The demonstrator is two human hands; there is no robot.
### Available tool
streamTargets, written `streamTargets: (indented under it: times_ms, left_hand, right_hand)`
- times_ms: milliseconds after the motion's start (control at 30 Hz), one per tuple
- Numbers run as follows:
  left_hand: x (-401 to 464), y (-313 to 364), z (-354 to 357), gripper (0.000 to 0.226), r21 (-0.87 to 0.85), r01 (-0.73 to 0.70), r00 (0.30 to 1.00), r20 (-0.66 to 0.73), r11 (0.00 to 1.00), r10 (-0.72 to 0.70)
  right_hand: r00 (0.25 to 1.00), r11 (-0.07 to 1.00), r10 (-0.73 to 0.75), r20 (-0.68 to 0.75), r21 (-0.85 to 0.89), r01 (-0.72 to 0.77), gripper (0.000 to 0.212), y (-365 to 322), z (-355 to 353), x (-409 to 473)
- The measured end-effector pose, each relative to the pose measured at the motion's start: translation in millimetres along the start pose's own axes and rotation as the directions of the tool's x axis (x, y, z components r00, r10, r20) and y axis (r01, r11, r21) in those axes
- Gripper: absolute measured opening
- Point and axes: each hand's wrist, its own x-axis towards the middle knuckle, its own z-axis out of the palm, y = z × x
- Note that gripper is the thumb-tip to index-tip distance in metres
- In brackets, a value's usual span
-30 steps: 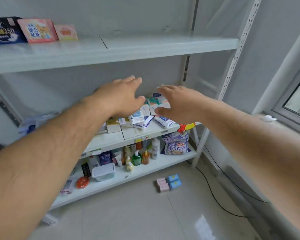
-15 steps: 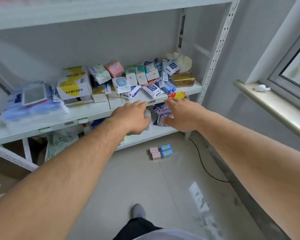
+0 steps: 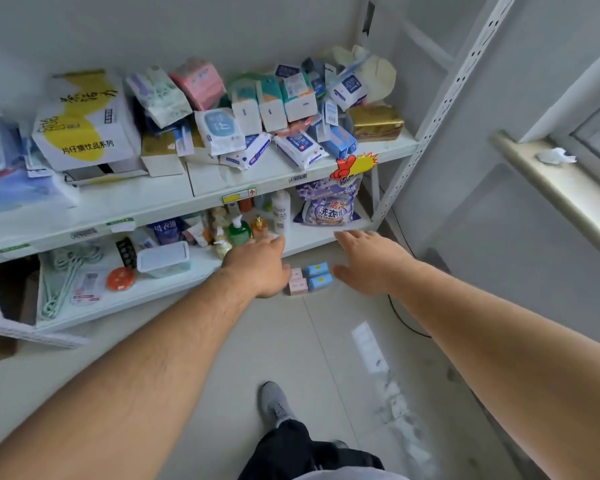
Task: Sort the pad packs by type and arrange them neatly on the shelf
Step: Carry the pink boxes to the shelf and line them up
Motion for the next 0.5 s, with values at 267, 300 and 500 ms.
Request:
streamTargets:
  times_ms: [267, 300, 500]
  left_hand:
    - [73, -24, 46, 0.062, 0.001, -0.016, 0.991, 0.136, 1.000, 0.016]
    - [82, -25, 52, 0.061, -0.005, -0.017, 0.990, 0.142, 1.000, 0.018]
    - [143, -28, 106, 0.063, -0.055, 0.002, 0.984, 0.176, 0.998, 0.007]
  right_hand:
    - [0.991, 0.999, 0.028, 0.133, 0.026, -0.032, 0.076, 11, 51, 76]
    - [0.989, 0.999, 0.029, 0.147, 0.026, -0.033, 0.075, 14, 58, 86]
    - [0.979, 0.999, 0.011, 0.204, 0.035, -0.018, 0.074, 39, 112, 158]
